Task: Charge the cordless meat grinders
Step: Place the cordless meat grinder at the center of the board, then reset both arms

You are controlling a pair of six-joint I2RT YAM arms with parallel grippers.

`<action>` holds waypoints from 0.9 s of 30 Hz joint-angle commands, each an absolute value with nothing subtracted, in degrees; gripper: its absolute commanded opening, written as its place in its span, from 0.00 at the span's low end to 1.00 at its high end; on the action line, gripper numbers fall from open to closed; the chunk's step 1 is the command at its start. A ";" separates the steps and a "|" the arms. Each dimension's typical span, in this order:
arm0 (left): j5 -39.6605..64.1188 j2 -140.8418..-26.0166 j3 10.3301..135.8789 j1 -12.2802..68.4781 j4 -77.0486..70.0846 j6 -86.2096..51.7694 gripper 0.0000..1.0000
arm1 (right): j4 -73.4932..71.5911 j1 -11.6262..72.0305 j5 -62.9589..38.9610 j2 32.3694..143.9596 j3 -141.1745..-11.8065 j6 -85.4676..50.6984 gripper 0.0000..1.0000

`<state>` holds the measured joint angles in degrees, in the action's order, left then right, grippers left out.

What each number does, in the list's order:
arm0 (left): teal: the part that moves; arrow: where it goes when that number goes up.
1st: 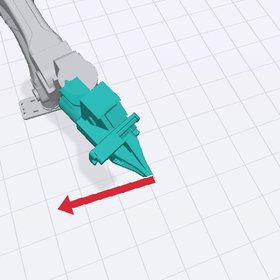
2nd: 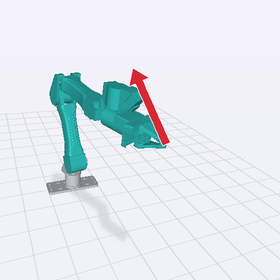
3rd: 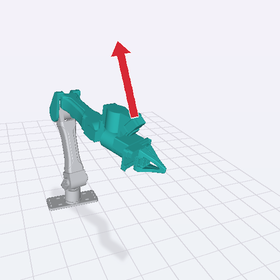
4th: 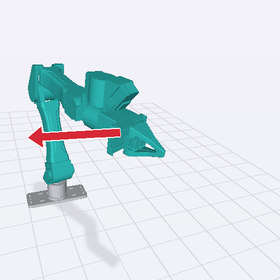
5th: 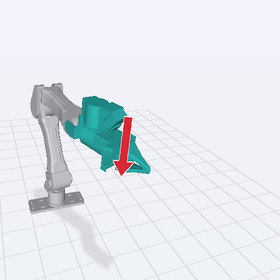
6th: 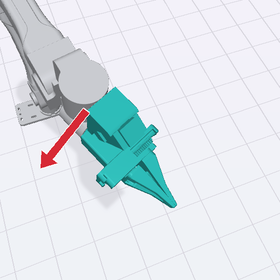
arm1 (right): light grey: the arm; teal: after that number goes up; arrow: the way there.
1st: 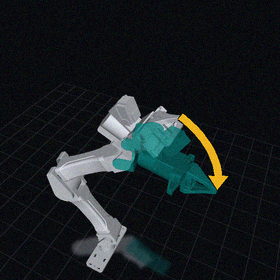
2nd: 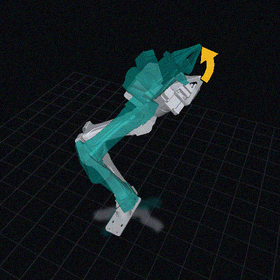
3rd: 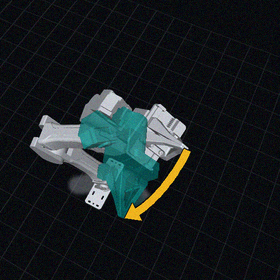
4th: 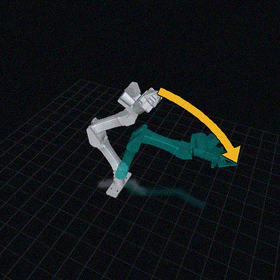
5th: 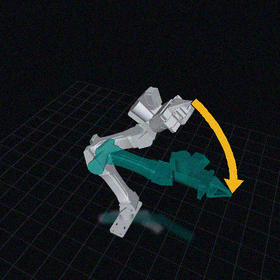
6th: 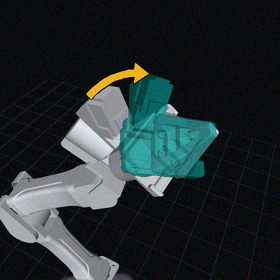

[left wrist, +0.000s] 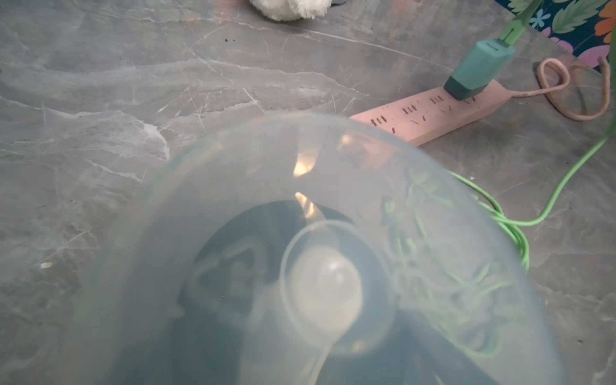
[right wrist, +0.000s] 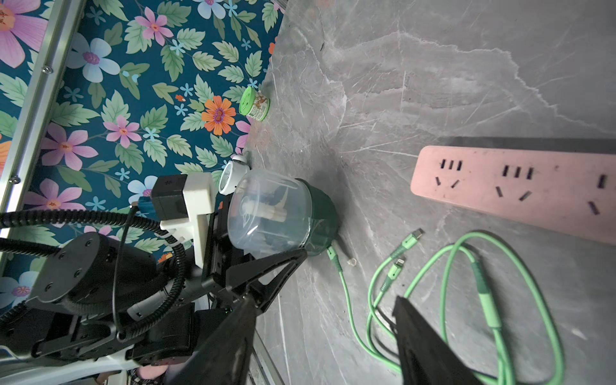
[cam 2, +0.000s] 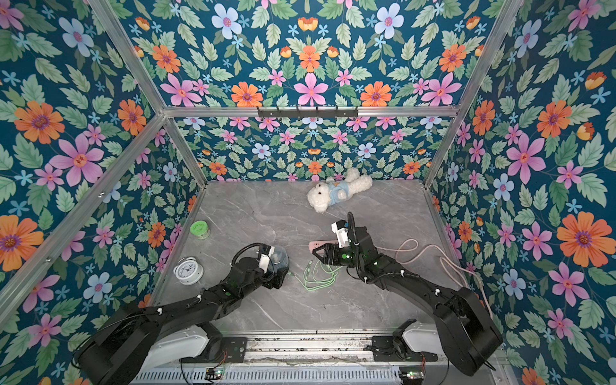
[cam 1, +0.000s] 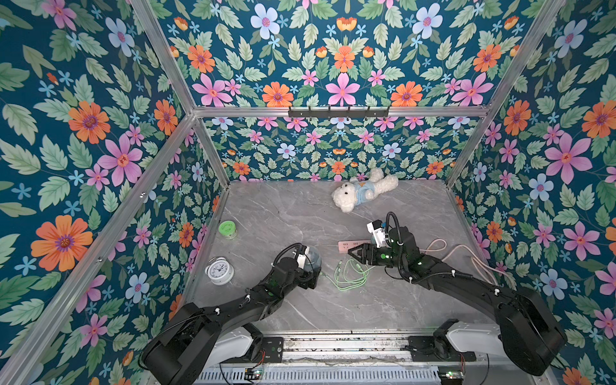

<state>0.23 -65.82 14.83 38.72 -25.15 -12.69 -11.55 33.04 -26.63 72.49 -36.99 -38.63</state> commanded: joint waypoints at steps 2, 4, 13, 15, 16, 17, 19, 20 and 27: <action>0.57 -64.92 15.54 38.67 -24.88 -13.70 0.99 | -8.92 33.05 -24.48 70.87 -37.08 -36.28 0.73; 0.79 -65.04 15.87 38.67 -24.05 -13.74 0.99 | -8.22 33.05 -24.01 70.37 -37.19 -35.88 0.75; -0.74 -56.98 18.76 38.58 -17.89 -14.43 0.99 | -3.19 32.88 -21.58 67.25 -38.21 -33.63 0.79; -0.73 -54.44 20.47 38.41 -14.44 -14.23 0.99 | -0.85 32.74 -20.43 66.24 -38.90 -32.83 0.79; -1.23 -53.26 21.52 38.42 -12.71 -14.11 0.99 | 0.38 32.54 -19.72 65.66 -39.24 -32.33 0.80; -1.72 -52.10 22.45 38.28 -11.42 -13.99 0.99 | 1.51 32.19 -19.08 64.88 -39.58 -31.81 0.81; -4.21 -50.36 24.60 37.95 -8.78 -13.36 0.99 | 4.02 31.37 -17.12 63.12 -40.13 -30.50 0.82; -6.53 -49.74 25.97 37.65 -7.55 -12.70 0.99 | 5.66 30.67 -15.58 62.00 -40.49 -29.63 0.84; -14.02 -53.23 31.96 24.59 -9.60 -8.87 0.99 | 9.89 21.75 -0.48 56.34 -40.47 -19.85 0.95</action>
<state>-10.31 -51.59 30.59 28.91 -9.21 -10.55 6.94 23.70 -9.63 56.86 -40.23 -25.89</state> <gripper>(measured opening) 0.992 0.945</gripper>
